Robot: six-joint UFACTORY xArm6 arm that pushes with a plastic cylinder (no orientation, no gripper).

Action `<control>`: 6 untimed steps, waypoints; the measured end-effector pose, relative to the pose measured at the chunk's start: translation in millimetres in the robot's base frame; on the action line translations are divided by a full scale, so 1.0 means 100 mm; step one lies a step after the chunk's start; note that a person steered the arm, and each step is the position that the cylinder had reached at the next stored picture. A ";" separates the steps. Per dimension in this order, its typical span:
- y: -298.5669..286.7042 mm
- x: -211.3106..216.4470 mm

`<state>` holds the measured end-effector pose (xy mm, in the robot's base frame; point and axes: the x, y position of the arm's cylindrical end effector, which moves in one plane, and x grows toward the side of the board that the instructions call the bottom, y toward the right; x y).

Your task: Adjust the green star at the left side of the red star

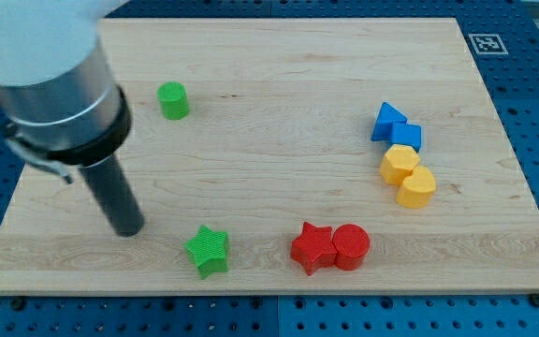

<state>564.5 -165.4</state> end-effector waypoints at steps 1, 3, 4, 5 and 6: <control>0.16 0.29; 1.19 0.36; 1.36 0.36; 1.15 0.32; 1.12 0.16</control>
